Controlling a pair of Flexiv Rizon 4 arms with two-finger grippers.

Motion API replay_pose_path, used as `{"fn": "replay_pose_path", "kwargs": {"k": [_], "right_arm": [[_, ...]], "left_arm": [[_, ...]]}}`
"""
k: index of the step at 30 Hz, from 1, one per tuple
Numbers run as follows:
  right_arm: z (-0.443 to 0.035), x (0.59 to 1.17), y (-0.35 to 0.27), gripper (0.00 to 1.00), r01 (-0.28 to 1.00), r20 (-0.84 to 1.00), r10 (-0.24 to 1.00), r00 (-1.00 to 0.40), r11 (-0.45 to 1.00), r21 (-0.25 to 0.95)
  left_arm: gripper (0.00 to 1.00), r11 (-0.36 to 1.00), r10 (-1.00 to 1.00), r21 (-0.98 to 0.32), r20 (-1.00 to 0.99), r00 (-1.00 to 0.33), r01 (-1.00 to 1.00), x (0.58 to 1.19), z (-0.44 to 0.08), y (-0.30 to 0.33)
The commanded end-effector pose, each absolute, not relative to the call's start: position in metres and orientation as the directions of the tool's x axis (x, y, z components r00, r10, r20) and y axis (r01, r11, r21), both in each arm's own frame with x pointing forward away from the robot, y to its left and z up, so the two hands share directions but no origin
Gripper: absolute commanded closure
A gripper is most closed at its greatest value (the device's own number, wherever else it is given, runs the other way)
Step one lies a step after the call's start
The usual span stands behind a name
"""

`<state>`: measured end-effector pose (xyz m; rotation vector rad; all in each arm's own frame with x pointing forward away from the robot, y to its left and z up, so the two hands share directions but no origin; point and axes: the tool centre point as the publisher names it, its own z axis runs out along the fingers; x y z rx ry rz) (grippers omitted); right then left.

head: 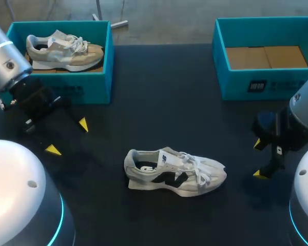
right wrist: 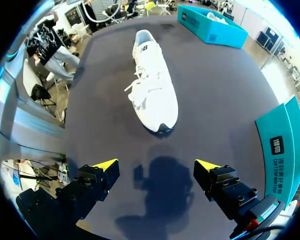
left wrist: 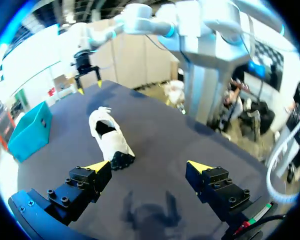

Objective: Take the shoe out of the shoebox, open the shoe tongue, remove and reinsert the insole, then place the shoe into the shoebox

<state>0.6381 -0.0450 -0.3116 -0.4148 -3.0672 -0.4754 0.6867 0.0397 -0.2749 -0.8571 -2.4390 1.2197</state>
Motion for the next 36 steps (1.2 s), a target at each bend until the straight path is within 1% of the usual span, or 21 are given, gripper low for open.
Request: {"fn": "replay_pose_path", "kwargs": {"k": [1,3,6,9,14,20,29,36], "right_arm": [[-0.312,0.637,-0.045,0.0,0.26,0.047,0.258,-0.965,0.918,0.298],[-0.312,0.637,-0.045,0.0,0.26,0.047,0.258,-0.965,0.918,0.298],[-0.312,0.637,-0.045,0.0,0.26,0.047,0.258,-0.965,0.918,0.298],[-0.312,0.637,-0.045,0.0,0.26,0.047,0.258,-0.965,0.918,0.298],[-0.312,0.637,-0.045,0.0,0.26,0.047,0.258,-0.965,0.918,0.298],[-0.312,0.637,-0.045,0.0,0.26,0.047,0.258,-0.965,0.918,0.298],[-0.312,0.637,-0.045,0.0,0.26,0.047,0.258,-0.965,0.918,0.298],[-0.312,0.637,-0.045,0.0,0.26,0.047,0.258,-0.965,0.918,0.298]], "left_arm": [[0.0,0.412,0.567,-0.875,0.029,-0.823,0.253,0.688,-0.28,0.042],[0.0,0.412,0.567,-0.875,0.029,-0.823,0.253,0.688,-0.28,0.042],[0.0,0.391,0.444,-0.915,0.089,-0.892,0.104,0.69,-0.295,0.041],[0.0,0.387,0.341,-0.922,0.124,-0.932,0.019,0.688,-0.308,0.038],[0.0,0.354,0.264,-0.931,0.19,-0.946,-0.089,0.685,-0.317,0.034],[0.0,0.312,0.219,-0.943,0.188,-0.957,-0.114,0.681,-0.33,0.024],[0.0,0.324,0.209,-0.942,0.167,-0.964,-0.093,0.682,-0.359,0.001],[0.0,0.293,0.206,-0.95,0.171,-0.964,-0.106,0.685,-0.369,0.0]]}}
